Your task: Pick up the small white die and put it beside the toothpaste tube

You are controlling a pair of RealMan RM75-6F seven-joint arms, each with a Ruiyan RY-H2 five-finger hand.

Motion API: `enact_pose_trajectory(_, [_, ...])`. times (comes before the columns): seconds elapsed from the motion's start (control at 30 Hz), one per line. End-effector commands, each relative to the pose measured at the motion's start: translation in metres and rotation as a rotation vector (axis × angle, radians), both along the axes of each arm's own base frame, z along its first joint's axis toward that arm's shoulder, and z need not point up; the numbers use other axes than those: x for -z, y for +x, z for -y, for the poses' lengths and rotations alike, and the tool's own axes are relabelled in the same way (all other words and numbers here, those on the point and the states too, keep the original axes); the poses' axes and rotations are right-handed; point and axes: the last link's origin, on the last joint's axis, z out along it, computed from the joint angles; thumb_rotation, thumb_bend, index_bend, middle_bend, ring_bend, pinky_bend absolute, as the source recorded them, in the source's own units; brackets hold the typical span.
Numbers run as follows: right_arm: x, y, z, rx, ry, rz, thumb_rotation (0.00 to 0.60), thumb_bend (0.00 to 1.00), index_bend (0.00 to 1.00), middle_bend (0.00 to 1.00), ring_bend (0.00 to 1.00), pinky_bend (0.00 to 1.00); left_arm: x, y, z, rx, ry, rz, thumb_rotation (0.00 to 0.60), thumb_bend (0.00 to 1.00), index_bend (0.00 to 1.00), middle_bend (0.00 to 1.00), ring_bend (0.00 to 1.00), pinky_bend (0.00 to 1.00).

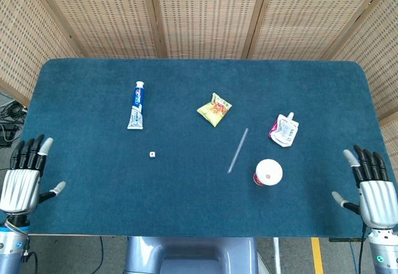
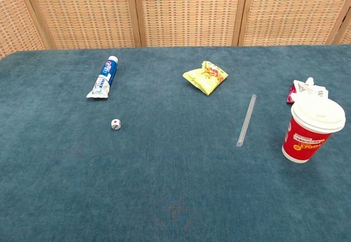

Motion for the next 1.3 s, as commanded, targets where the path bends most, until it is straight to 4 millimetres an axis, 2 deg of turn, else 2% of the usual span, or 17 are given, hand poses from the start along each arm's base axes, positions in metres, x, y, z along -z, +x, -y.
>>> enact_pose_trajectory(0.03, [-0.002,0.000,-0.001,0.018,0.013,-0.011,0.600,0.05,0.00,0.00,0.00,0.00,0.000,-0.001,0.001,-0.025,-0.030,-0.018,0.600,0.00,0.00,0.00,0.00,0.00])
enact_pose_trajectory(0.9, [-0.004,-0.002,-0.001,0.024,0.017,0.011,0.600,0.05,0.00,0.00,0.00,0.00,0.008,0.004,-0.005,-0.020,-0.054,-0.011,0.600,0.00,0.00,0.00,0.00,0.00])
enact_pose_trajectory(1.0, [-0.005,-0.001,-0.001,0.024,0.017,0.017,0.600,0.05,0.00,0.00,0.00,0.00,0.014,0.010,-0.014,-0.015,-0.071,0.013,0.600,0.02,0.00,0.00,0.00,0.00])
enact_pose_trajectory(1.13, [-0.005,-0.001,-0.001,0.021,0.019,0.023,0.600,0.05,0.00,0.00,0.00,0.00,0.021,0.027,-0.037,0.005,-0.099,0.036,0.600,0.17,0.01,0.00,0.00,0.00])
enact_pose_trajectory(1.17, [-0.005,-0.001,-0.001,0.021,0.018,0.025,0.600,0.05,0.00,0.00,0.00,0.00,0.023,0.034,-0.045,0.015,-0.099,0.053,0.600,0.22,0.02,0.00,0.00,0.00])
enact_pose_trajectory(1.3, [-0.006,-0.001,0.000,0.022,0.015,0.035,0.600,0.05,0.00,0.00,0.00,0.00,0.033,0.054,-0.069,0.033,-0.098,0.072,0.600,0.27,0.11,0.00,0.00,0.00])
